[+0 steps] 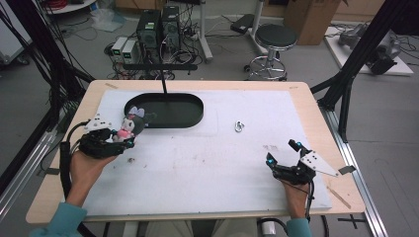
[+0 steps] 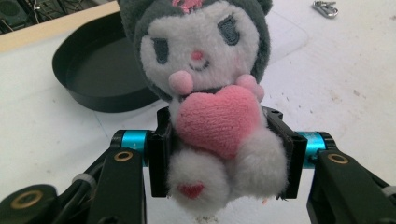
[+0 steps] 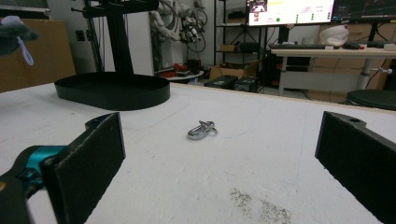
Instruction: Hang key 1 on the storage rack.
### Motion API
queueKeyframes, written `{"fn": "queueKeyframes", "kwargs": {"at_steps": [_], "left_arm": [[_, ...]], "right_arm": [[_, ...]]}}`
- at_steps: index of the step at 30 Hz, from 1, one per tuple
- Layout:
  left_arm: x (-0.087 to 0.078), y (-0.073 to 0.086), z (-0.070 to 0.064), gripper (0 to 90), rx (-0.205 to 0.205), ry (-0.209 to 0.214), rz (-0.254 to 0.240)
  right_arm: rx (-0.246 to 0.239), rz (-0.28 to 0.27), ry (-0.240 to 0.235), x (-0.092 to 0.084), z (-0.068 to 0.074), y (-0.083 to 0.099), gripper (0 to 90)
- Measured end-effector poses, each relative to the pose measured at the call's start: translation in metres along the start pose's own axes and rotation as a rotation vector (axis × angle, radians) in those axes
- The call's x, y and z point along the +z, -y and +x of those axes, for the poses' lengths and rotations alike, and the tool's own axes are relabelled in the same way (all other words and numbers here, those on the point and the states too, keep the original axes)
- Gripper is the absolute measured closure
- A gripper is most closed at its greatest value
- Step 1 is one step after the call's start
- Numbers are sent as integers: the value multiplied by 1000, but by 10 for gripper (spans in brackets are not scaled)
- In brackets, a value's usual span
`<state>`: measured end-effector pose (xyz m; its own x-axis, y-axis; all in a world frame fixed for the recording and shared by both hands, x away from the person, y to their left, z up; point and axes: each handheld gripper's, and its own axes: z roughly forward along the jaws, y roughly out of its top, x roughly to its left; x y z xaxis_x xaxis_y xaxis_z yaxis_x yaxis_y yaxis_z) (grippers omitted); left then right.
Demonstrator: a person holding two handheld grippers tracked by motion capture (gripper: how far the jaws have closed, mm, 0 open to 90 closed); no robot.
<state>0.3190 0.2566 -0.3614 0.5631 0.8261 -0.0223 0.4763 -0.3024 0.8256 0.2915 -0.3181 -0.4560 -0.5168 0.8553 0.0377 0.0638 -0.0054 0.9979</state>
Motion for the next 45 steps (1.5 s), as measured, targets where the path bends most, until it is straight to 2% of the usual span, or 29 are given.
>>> {"fn": "queueKeyframes", "kwargs": {"at_steps": [6, 8, 12, 16, 20, 25, 29, 37, 41, 45], "left_arm": [[-4, -15, 5, 513, -17, 7, -31], [-4, -21, 6, 513, -4, 5, -24], [-3, -34, 8, 513, -6, 11, -40], [-2, -46, 10, 513, 4, -2, -53], [0, -57, 14, 512, 18, -16, -39], [4, -69, 21, 512, -9, -18, -49], [9, -82, 27, 512, -13, -21, -41], [16, -105, 33, 512, 15, -61, -29], [20, -114, 36, 512, 8, -73, -34], [28, -122, 39, 511, 25, -89, -17]], "right_arm": [[0, 1, 2, 0, 0, 0, 7], [1, 0, 2, 0, 0, 0, 7], [-2, 0, 1, 0, 0, 0, 8], [-1, 0, 0, 0, 0, 0, 7], [0, 0, 1, 0, 0, 0, 7], [2, 0, 2, 0, 0, 0, 7], [4, -2, 2, 0, 0, 0, 8], [7, -3, 1, 0, 0, 0, 7], [7, -4, 1, 0, 0, 0, 7], [6, -6, 0, 0, 0, 0, 8]]}}
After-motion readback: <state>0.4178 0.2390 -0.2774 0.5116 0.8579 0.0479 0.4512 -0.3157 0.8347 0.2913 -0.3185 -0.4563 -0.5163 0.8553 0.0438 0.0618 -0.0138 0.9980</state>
